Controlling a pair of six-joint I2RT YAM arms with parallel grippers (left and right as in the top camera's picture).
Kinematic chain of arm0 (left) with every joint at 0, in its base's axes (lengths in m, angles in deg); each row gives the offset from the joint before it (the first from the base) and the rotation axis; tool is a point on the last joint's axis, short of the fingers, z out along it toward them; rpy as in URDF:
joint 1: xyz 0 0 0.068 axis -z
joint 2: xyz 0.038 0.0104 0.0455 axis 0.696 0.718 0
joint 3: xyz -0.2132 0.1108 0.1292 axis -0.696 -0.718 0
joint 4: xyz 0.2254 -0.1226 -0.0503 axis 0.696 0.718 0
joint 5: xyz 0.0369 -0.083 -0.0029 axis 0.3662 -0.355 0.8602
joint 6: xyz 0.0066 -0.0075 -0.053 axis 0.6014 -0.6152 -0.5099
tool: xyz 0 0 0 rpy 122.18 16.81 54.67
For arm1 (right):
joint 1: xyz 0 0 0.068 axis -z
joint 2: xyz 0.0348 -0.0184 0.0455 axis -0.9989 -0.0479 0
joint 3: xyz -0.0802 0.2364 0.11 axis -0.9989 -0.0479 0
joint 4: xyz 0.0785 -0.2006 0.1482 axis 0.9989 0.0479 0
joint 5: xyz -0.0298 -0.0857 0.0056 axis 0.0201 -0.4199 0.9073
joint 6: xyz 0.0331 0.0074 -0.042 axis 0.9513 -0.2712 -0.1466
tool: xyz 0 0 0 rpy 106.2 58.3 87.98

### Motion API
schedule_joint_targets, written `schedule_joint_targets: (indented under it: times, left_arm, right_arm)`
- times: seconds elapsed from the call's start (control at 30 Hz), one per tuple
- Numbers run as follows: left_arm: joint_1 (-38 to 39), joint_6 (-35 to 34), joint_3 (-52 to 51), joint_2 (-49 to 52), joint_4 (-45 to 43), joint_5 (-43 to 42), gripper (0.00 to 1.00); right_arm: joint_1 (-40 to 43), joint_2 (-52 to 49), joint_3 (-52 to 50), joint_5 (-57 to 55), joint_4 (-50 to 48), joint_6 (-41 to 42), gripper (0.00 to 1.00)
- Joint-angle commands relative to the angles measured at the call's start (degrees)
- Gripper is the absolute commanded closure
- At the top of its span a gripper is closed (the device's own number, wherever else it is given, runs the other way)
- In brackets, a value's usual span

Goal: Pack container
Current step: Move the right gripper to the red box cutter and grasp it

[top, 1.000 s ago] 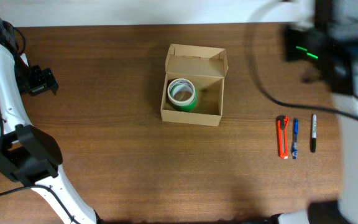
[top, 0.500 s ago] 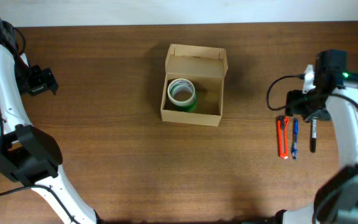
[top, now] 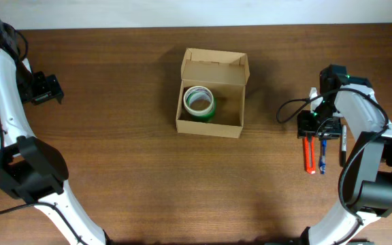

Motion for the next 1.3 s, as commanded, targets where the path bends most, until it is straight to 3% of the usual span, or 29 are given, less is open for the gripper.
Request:
schedule_joint_targets:
  times: [0.0,0.4,0.53,0.73,0.8,0.87,0.93,1.27]
  left_arm:
    - [-0.2,0.7,-0.2,0.3,0.0,-0.4,0.0]
    - [-0.2,0.7,-0.2,0.3,0.0,-0.4,0.0]
    - [-0.2,0.7,-0.2,0.3,0.0,-0.4,0.0]
    - [-0.2,0.7,-0.2,0.3,0.0,-0.4,0.0]
    - [-0.2,0.7,-0.2,0.3,0.0,-0.4,0.0]
    - [-0.2,0.7,-0.2,0.3,0.0,-0.4,0.0]
    - [-0.2,0.7,-0.2,0.3,0.0,-0.4,0.0]
    - [-0.2,0.7,-0.2,0.3,0.0,-0.4,0.0]
  right_arm:
    - [-0.2,0.0,-2.4,0.7,-1.2,-0.7,0.37]
    - [-0.2,0.0,-9.6,0.5,-5.9,-0.2,0.38]
    - [-0.2,0.0,-10.8,0.2,-7.2,1.0,0.54]
    - [-0.2,-0.1,-11.5,0.2,-8.3,1.1,0.6]
    - [-0.2,-0.1,-11.5,0.3,-8.5,1.1,0.75]
    - [-0.2,-0.1,-11.5,0.3,-8.8,1.3,0.79]
    - [-0.2,-0.1,-11.5,0.3,-9.1,2.6,0.91]
    - [-0.3,0.9,-8.0,5.3,-8.2,2.3,0.94]
